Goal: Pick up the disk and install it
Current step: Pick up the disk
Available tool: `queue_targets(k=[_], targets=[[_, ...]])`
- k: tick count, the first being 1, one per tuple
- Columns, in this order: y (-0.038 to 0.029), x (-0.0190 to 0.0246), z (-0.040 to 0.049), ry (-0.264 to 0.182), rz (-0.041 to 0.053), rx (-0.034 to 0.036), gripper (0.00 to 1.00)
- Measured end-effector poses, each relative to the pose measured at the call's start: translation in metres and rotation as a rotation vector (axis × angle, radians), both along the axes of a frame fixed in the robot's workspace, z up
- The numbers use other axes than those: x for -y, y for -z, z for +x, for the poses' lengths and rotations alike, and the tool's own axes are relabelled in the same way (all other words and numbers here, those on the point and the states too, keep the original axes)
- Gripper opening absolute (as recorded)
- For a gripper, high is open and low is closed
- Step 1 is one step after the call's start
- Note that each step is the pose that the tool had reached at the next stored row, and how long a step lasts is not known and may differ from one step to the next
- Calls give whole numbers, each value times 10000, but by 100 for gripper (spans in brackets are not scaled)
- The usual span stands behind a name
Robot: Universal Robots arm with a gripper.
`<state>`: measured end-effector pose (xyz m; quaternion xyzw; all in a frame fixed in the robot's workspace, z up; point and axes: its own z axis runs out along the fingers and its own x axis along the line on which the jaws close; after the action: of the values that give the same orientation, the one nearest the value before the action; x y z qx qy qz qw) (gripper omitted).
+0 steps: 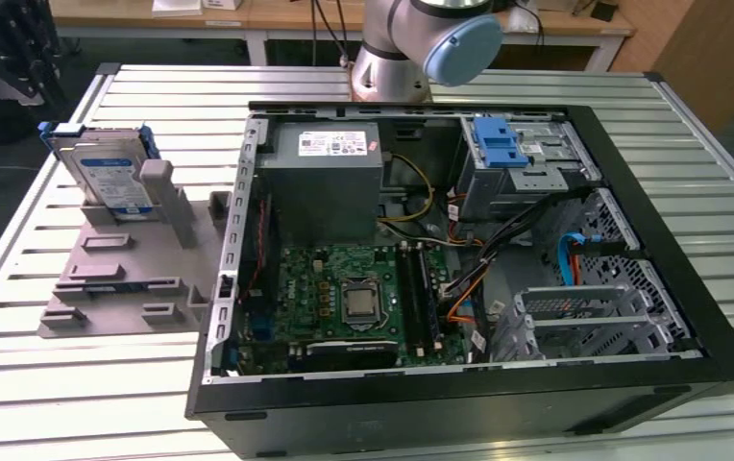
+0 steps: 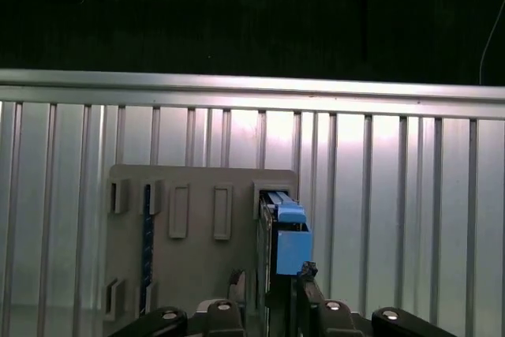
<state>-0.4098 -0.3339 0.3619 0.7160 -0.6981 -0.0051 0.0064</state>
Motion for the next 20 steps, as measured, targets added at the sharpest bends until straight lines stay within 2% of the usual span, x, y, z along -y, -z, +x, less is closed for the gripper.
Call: queue_targets(k=[1,2,4,6,7,14,20], targets=[[8,-12,0,29,-4,1,41],[20,-24,0,61,-11,2,41],[57,-48,-1,88,-23,3,52],[93,-55,-6,88,-30,1,52],[111,-55,-10,87,-30,1,58],[229,-57,-46,87,-30,2,58],[243,-58,-48,88,-30,11,58]])
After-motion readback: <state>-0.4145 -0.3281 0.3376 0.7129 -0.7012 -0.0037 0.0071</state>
